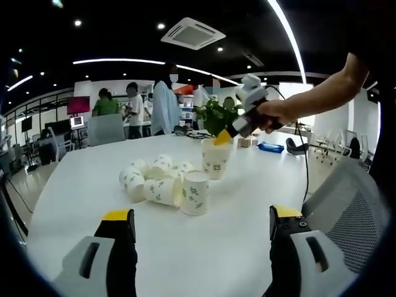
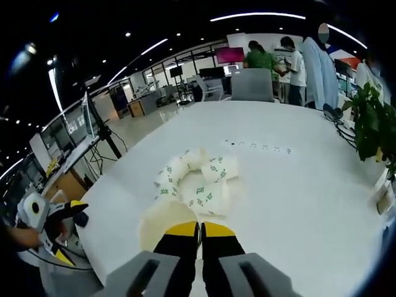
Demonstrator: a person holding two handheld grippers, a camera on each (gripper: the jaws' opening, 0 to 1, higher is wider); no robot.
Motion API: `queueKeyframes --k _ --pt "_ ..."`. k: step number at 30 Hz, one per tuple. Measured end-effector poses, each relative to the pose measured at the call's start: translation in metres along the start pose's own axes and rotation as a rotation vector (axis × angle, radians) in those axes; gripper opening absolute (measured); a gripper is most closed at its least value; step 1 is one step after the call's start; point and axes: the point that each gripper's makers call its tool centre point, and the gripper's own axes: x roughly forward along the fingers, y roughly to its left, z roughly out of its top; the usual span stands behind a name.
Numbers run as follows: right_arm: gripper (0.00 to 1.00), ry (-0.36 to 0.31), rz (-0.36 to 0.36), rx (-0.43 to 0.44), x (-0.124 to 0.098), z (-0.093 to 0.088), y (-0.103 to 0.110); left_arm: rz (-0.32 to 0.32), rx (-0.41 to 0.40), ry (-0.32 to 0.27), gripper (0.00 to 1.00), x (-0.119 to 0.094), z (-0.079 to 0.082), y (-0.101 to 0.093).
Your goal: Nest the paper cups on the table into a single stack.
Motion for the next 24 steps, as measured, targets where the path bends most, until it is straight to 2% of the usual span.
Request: queueKeyframes --k 6,10,18,24 --pt "0.00 0.007 0.011 0.007 -0.011 -0.009 0.009 -0.004 0.001 -0.003 0.89 0.000 0.000 0.000" --pt "0.00 0.014 0.023 0.012 -0.010 -0.009 0.008 -0.006 0.001 -0.006 0.89 0.000 0.000 0.000" --pt "0.00 0.036 0.054 0.018 -0.019 -0.027 0.027 -0.009 -0.004 -0.010 0.89 0.000 0.000 -0.001" --pt "0.00 0.043 0.069 0.029 -0.019 -0.031 0.033 -0.013 -0.004 -0.009 0.89 0.000 0.000 -0.003"
